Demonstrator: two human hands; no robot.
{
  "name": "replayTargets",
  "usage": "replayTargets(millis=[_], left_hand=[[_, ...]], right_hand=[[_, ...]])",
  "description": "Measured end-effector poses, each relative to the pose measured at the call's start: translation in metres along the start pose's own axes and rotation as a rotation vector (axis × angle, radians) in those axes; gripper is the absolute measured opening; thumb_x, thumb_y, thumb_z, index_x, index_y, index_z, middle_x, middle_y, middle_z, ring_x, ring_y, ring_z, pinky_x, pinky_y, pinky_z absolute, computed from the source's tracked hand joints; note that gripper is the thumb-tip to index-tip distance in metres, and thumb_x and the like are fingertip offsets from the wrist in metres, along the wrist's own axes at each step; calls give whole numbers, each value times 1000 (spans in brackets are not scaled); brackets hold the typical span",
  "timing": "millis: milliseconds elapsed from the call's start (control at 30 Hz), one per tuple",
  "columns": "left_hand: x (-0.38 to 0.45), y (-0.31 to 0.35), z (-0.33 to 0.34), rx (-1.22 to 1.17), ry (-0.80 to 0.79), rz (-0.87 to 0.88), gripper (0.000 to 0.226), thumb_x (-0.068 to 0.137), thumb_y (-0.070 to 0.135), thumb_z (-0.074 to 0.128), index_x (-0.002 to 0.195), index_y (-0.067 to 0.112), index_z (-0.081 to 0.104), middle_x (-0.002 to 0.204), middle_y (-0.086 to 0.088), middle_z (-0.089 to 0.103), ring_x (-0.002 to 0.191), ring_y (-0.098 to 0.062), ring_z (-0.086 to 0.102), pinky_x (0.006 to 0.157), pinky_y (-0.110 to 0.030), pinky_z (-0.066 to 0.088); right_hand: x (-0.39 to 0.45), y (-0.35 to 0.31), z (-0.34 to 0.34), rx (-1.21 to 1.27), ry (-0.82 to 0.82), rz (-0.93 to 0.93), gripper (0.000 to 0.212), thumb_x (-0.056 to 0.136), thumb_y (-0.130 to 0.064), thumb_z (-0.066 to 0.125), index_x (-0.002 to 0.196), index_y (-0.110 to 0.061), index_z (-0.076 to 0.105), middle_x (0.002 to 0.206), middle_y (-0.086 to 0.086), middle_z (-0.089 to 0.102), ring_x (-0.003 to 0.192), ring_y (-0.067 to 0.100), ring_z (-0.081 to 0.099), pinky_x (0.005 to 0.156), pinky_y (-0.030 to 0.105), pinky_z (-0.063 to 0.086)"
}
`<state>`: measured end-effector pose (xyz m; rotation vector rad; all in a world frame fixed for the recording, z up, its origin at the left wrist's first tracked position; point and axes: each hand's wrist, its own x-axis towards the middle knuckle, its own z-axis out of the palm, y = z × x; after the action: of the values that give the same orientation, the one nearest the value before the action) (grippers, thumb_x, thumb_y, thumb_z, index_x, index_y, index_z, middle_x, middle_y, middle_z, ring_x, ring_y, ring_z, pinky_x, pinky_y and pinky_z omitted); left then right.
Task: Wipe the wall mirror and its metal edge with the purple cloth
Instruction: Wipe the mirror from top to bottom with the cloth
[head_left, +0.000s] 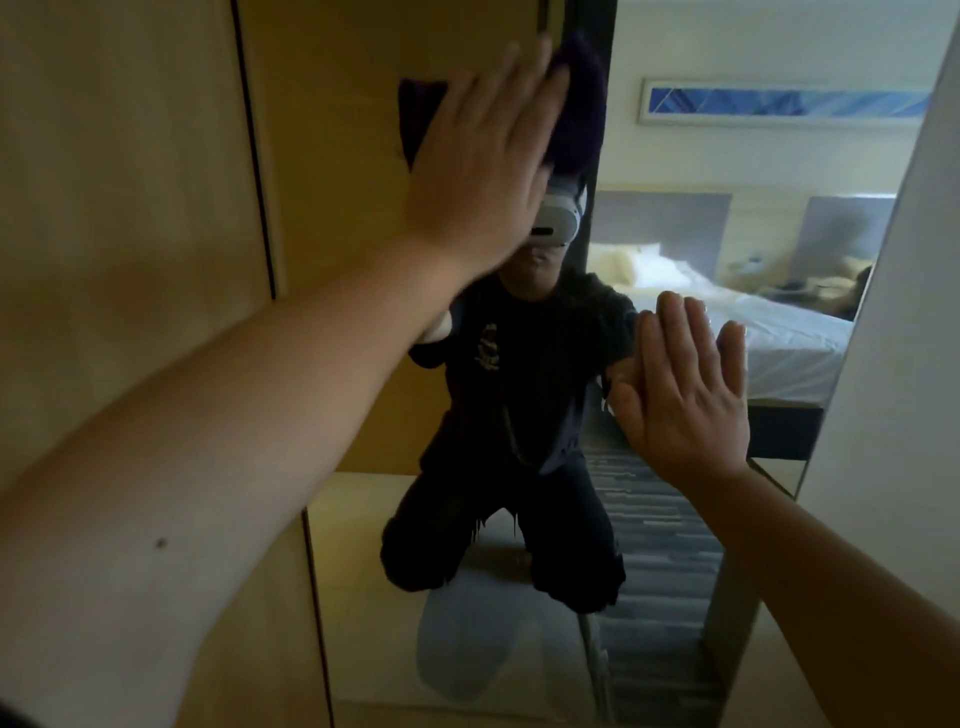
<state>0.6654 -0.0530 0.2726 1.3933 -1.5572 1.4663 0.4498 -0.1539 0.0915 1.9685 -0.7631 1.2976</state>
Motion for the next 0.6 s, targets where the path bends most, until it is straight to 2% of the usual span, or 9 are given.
replayTargets(millis=[133, 233, 333, 467, 600], left_hand=[[-109, 38, 24, -67, -20, 192, 56, 99, 21, 47, 151, 6, 34, 159, -17, 29, 149, -34, 23, 122, -50, 16], [-214, 72, 43, -78, -46, 268, 48, 101, 16, 42, 148, 7, 41, 156, -18, 35, 147, -34, 29, 117, -52, 28], [-285, 95, 61, -39, -110, 287, 47, 103, 18, 38, 150, 12, 36, 156, -12, 35, 148, -30, 28, 116, -49, 30], [-295, 99, 61, -87, -164, 233, 47, 105, 17, 36, 152, 14, 33, 159, -9, 30, 148, -28, 28, 116, -49, 29], [-277, 89, 47, -173, -207, 277, 43, 106, 11, 31, 146, 15, 45, 156, -10, 38, 148, -26, 27, 117, -48, 28]], right_hand=[[1, 1, -1, 29, 37, 5, 65, 101, -41, 42, 154, -8, 27, 162, 12, 19, 152, 30, 15, 122, 57, 10], [0, 1, -2, 24, 27, 12, 65, 101, -42, 42, 154, -9, 25, 163, 11, 18, 153, 29, 12, 122, 56, 9], [0, 0, -2, 15, 3, 23, 65, 101, -42, 41, 155, -11, 22, 163, 9, 15, 153, 28, 10, 123, 55, 7], [2, 0, -16, 42, -118, 16, 66, 102, -40, 40, 157, -14, 13, 165, 8, 7, 154, 26, 1, 123, 53, 3], [-7, 25, -35, 14, -220, 173, 68, 103, -51, 21, 157, -23, -10, 164, 2, -16, 152, 21, -16, 123, 51, -7]])
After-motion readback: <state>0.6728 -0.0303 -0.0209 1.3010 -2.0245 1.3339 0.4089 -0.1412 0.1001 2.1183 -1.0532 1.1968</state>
